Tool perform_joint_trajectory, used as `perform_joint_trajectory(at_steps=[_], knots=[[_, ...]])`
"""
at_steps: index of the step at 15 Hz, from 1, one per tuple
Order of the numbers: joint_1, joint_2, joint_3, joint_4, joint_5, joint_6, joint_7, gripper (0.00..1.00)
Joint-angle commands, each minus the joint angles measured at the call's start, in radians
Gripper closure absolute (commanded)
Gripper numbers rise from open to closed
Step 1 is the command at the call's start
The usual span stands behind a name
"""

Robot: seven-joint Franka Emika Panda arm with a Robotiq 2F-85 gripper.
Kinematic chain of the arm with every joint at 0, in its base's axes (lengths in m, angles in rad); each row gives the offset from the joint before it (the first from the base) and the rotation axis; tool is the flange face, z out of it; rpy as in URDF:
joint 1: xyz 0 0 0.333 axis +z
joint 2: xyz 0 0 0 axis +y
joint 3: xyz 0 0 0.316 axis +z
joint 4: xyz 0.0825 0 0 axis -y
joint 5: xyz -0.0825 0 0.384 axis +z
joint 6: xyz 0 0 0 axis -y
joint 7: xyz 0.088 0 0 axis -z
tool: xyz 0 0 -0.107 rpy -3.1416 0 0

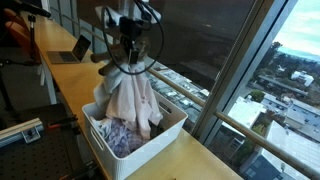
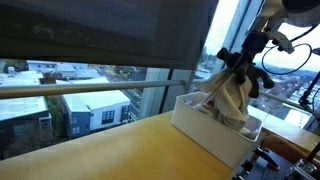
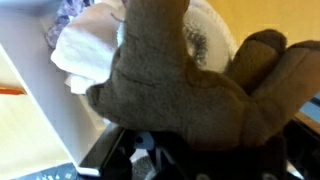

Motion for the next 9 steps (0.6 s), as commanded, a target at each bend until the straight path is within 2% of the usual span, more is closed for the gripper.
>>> perform_joint_trajectory(at_steps=[1,6,9], knots=[[0.078,-0.069,0.079,0.05,-0.019,-0.044,0.077,0.95],[0.196,-0.063,0.229,0.17,-0.066,-0.07,0.187,0.95],[0.262,0.017,0.335,0.258,-0.128,-0.073,0.307,0.95]])
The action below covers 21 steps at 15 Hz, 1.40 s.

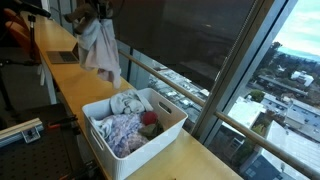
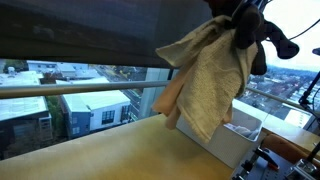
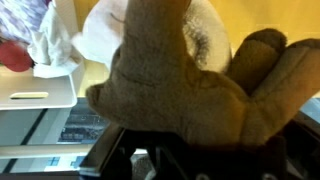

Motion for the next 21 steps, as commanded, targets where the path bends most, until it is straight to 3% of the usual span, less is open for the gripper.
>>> perform_joint_trajectory(at_steps=[1,5,15,16,18,21], knots=[[0.061,0.106,0.096,0.125,-0.079,-0.042,0.124,0.95],[0.105,0.251,0.118,0.148,-0.163,-0.001,0.185,0.95],[0.094,0.577,-0.07,0.232,-0.112,0.044,0.124,0.95],[0.101,0.602,-0.077,0.232,-0.106,0.052,0.13,0.56],[0.114,0.644,-0.085,0.243,-0.098,0.066,0.137,0.5],[0.121,0.675,-0.088,0.285,-0.076,0.06,0.126,0.29]])
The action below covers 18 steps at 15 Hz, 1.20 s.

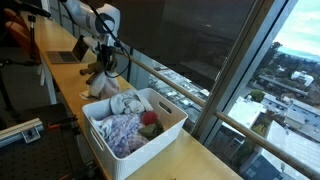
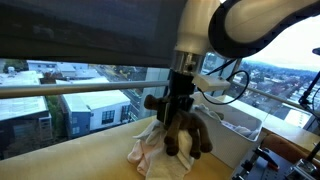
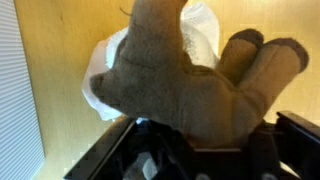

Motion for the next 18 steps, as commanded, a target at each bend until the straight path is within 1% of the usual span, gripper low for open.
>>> perform_joint_trajectory(at_steps=[1,3,4,7,10,13,16,18], knots=[[0.023,0.023,-0.025,0.079,0.038,-0.023,-0.014,0.21],[0.012,0.012,-0.039,0.101,0.035,-0.029,-0.024,0.06],[0.004,0.006,-0.05,0.11,0.032,-0.031,-0.029,0.01],[-0.043,-0.018,-0.104,0.118,0.021,-0.025,-0.055,0.0],[-0.113,-0.038,-0.182,0.094,-0.005,0.001,-0.086,0.0],[-0.194,-0.011,-0.252,0.077,-0.025,0.038,-0.122,0.0],[-0.257,0.029,-0.296,0.044,-0.017,0.081,-0.143,0.0],[-0.282,0.063,-0.314,0.025,-0.014,0.112,-0.143,0.0]])
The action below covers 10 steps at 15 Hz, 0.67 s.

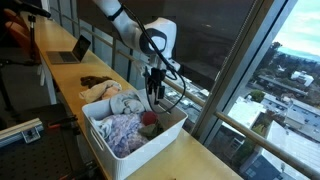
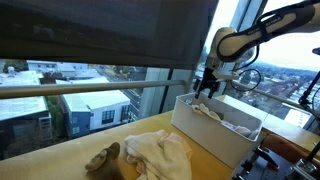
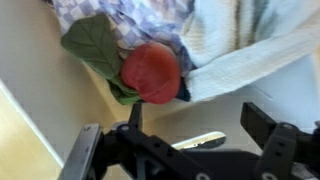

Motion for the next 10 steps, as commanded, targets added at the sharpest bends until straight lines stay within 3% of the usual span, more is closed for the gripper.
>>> perform_joint_trajectory(at_steps=[1,6,7,8,10], knots=[[-0.025,0.057,-0.025,-0.028,-0.002,0.061,0.0,0.0],[-0.025,0.144,-0.039,-0.022,-0.002,0.098,0.009,0.0],[-0.023,0.156,-0.039,-0.019,0.001,0.102,0.01,0.25],[-0.022,0.163,-0.039,-0.017,0.002,0.102,0.01,0.26],[-0.018,0.167,-0.037,-0.017,0.005,0.098,0.011,0.42]])
